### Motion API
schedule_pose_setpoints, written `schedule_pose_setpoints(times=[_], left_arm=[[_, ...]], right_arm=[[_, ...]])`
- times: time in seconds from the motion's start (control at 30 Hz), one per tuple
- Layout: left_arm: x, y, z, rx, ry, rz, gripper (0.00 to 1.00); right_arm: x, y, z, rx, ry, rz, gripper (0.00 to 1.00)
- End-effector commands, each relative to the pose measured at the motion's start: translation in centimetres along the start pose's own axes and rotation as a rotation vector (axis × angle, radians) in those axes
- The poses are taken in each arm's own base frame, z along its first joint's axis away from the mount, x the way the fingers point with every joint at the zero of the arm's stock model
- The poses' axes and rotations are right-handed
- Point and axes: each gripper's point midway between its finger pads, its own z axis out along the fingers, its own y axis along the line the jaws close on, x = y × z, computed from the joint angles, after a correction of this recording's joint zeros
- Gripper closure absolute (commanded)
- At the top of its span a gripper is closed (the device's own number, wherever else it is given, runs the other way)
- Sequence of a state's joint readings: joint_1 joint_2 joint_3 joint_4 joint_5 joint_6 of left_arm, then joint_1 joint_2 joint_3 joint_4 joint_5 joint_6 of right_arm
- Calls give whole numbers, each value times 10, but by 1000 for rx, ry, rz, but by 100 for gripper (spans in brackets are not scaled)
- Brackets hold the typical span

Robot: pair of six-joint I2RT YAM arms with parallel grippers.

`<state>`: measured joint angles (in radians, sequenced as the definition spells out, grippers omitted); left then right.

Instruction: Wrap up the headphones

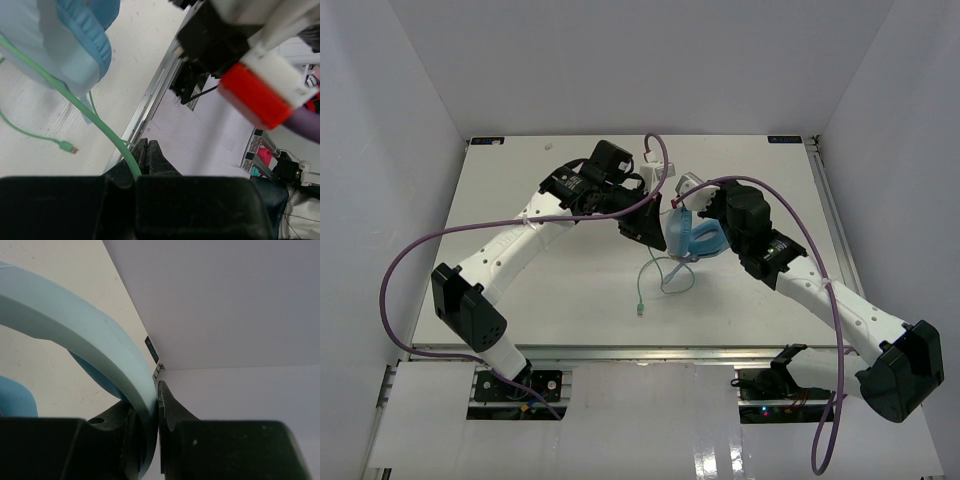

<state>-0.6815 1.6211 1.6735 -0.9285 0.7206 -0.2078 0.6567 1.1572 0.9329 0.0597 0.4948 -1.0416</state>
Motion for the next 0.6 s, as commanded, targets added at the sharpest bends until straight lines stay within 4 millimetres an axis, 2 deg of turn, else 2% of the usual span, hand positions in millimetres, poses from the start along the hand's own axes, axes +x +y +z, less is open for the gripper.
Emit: schedule_pose_setpoints(times=[0.0, 0.13, 0.33, 0.57], left_arm=[[-31, -36, -15, 117, -134, 14, 97], [-46, -34, -14, 98, -197, -45, 100], [-64, -31, -11, 90, -277, -107, 98], [-64, -37, -12, 134, -327, -166, 97]], right_arm=[[-14, -31, -4, 92, -31, 165, 92], [-19, -21, -4, 32, -38, 282, 92], [-21, -4, -2, -72, -11, 433, 92], [-26, 3, 0, -131, 6, 589, 92]])
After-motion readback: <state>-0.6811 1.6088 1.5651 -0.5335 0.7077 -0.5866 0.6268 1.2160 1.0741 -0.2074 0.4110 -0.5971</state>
